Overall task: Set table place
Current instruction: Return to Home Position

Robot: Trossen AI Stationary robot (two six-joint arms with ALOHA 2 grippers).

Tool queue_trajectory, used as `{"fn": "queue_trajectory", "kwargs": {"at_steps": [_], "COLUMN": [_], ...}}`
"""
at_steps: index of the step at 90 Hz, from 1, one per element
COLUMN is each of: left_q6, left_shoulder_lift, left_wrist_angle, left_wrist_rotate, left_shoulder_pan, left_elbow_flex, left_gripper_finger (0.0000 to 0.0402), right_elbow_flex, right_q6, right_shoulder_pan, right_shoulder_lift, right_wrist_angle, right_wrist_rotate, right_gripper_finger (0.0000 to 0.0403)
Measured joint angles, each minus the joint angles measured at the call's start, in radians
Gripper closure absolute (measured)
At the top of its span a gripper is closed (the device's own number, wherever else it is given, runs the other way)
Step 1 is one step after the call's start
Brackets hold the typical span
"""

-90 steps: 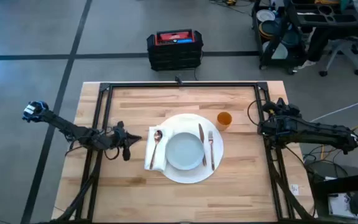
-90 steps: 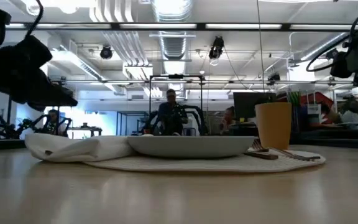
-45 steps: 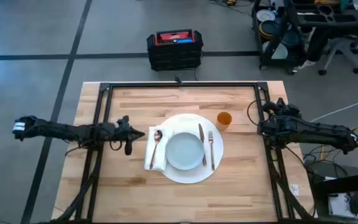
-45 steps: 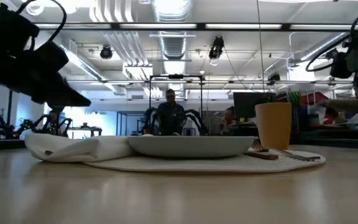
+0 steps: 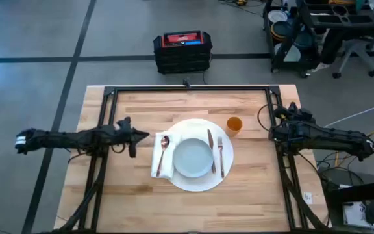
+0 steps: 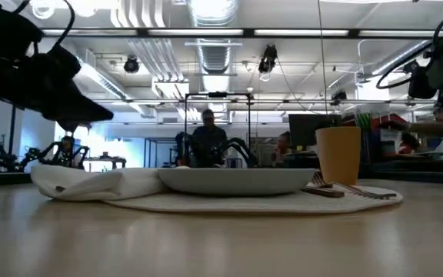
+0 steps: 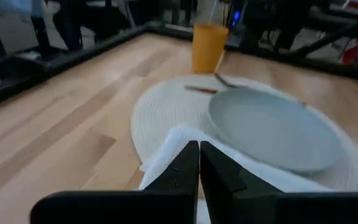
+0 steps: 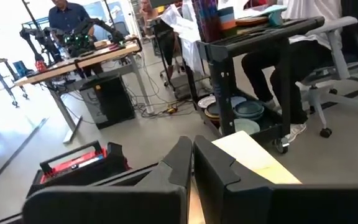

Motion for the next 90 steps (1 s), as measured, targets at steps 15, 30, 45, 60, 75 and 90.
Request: {"fn": "queue_trajectory", "kwargs": {"at_steps": [15, 30, 45, 60, 75, 90], "left_q6": [-0.003, 0.035, 0.026, 0.025, 0.025, 0.025], "left_shoulder_lift": [-0.025, -0.007, 0.016, 0.037, 0.045, 0.044], "left_wrist_angle": [-0.043, -0.043, -0.04, -0.039, -0.028, -0.028], "left_wrist_rotate": [0.001, 0.001, 0.0, 0.0, 0.0, 0.0], "left_shoulder_pan": [0.0, 0.0, 0.0, 0.0, 0.0, 0.0], "left_elbow_flex": [0.0, 0.0, 0.0, 0.003, 0.008, 0.009], "left_gripper_finger": [0.0402, 0.0402, 0.0402, 0.0402, 0.0402, 0.0402], "right_elbow_flex": [0.0, 0.0, 0.0, 0.0, 0.0, 0.0], "right_q6": [0.011, 0.011, 0.011, 0.011, 0.011, 0.012], "right_shoulder_pan": [0.0, 0.0, 0.001, 0.001, 0.001, 0.001], "right_shoulder_lift": [0.0, 0.0, -0.07, -0.18, -0.257, -0.297], "right_wrist_angle": [0.0, 0.0, 0.0, 0.0, 0.0, 0.0], "right_wrist_rotate": [0.0, 0.001, 0.001, 0.002, 0.002, 0.002], "right_gripper_finger": [0.0403, 0.0403, 0.0403, 0.0403, 0.0403, 0.0403]}}
